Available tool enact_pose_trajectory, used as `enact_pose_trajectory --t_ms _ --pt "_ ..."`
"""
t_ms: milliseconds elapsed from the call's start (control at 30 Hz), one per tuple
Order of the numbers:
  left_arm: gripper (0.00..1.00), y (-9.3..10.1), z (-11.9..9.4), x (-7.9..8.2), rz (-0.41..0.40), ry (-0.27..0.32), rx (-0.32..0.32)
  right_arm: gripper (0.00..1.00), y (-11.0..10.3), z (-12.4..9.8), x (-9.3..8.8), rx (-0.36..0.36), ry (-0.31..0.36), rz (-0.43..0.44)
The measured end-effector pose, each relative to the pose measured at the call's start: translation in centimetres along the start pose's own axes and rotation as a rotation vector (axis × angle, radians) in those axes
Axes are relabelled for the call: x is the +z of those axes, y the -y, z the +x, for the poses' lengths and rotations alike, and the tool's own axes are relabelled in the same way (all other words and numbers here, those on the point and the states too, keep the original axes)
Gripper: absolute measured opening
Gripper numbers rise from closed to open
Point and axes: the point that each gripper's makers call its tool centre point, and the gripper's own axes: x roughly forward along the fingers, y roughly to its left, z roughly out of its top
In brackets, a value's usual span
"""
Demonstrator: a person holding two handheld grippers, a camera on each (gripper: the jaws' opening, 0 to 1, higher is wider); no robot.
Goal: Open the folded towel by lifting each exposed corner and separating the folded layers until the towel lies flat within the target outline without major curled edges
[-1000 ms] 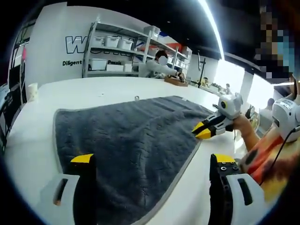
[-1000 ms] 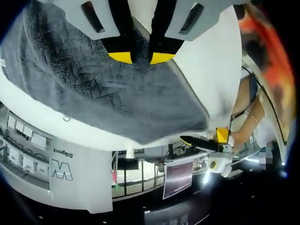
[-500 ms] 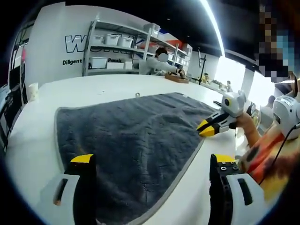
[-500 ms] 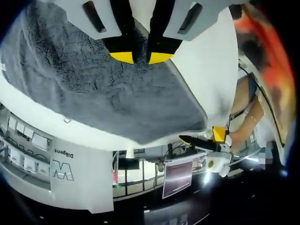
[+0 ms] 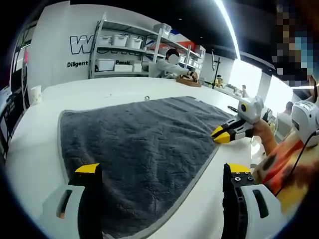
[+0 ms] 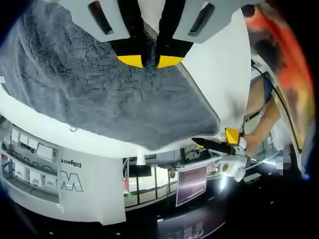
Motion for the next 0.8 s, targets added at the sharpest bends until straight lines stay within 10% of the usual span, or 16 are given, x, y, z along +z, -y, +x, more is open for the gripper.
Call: enact_pose_trajectory --t_ms 467,800 --pt "0.99 0.0 0.1 0.1 -0.005 0.0 -0.002 0.07 0.0 -0.5 0.2 -0.001 0.007 -0.004" --pt "0.99 -0.1 0.3 -0.1 -0.013 -0.008 0.009 0.44 2.5 -2.6 3.4 -0.118 0.164 0.053"
